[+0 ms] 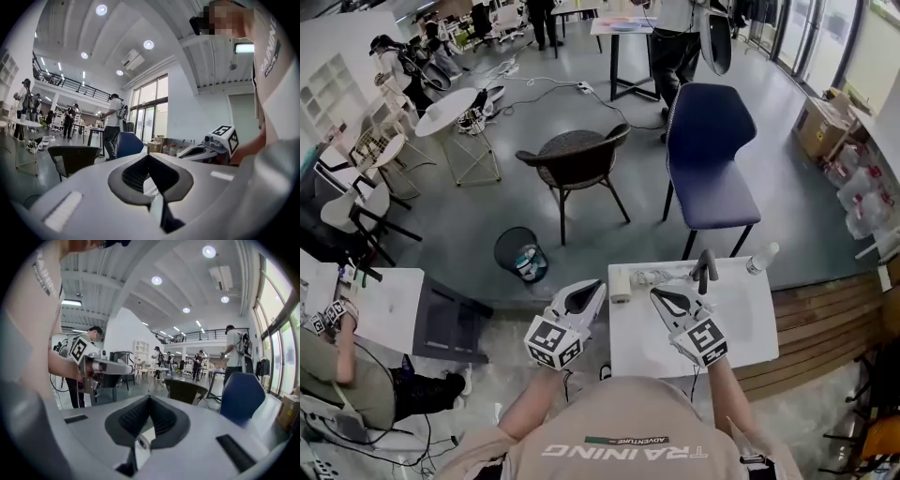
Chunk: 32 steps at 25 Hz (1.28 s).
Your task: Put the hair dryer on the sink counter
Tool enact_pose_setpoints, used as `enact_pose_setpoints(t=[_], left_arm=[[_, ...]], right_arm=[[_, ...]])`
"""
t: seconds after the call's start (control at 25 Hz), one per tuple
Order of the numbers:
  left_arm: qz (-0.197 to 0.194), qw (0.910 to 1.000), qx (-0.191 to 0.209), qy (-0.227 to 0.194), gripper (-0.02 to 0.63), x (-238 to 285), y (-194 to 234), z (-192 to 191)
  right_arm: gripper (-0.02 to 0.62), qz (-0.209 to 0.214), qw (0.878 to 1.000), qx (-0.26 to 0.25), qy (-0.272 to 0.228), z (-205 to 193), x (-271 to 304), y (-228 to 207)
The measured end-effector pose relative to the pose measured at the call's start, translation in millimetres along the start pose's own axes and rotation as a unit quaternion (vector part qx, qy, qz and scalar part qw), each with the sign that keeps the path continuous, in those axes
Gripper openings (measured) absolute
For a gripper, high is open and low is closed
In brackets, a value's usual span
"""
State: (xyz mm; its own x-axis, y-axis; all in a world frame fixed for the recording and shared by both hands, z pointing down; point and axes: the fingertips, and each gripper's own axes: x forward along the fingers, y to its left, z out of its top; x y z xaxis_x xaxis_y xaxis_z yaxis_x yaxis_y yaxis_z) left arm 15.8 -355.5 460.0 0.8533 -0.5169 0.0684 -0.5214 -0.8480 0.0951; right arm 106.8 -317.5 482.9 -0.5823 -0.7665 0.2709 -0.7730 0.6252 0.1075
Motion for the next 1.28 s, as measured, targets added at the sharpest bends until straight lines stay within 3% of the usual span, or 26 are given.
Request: enact_pose_setpoints(t=[0.2, 0.44, 0.6, 0.84, 1.28], left_arm=[[0.013, 0.9998, 0.007, -0.016, 0.008, 3, 0, 16], [0.019, 0.9988, 0.044, -0.014, 0.008, 3, -2, 29], [0.024, 0.9975, 0.061, -0.025, 0.008, 7, -2, 52], [0.039, 0.9948, 0.083, -0.046, 0.008, 19, 4, 95], [0.085, 0.9923, 0.078, -0.046, 0.008, 15, 29, 108]], right_arm=[[0.006, 0.004, 1.0, -0.02, -0.006, 15, -8, 15], [0.006, -0.017, 1.0, -0.017, -0.006, 38, -11, 20], [0.006, -0.066, 0.997, 0.013, -0.031, 65, -16, -1], [0.006, -0.142, 0.984, 0.066, -0.085, 98, -24, -41], [0.006, -0.169, 0.976, 0.065, -0.12, 129, -31, -68]])
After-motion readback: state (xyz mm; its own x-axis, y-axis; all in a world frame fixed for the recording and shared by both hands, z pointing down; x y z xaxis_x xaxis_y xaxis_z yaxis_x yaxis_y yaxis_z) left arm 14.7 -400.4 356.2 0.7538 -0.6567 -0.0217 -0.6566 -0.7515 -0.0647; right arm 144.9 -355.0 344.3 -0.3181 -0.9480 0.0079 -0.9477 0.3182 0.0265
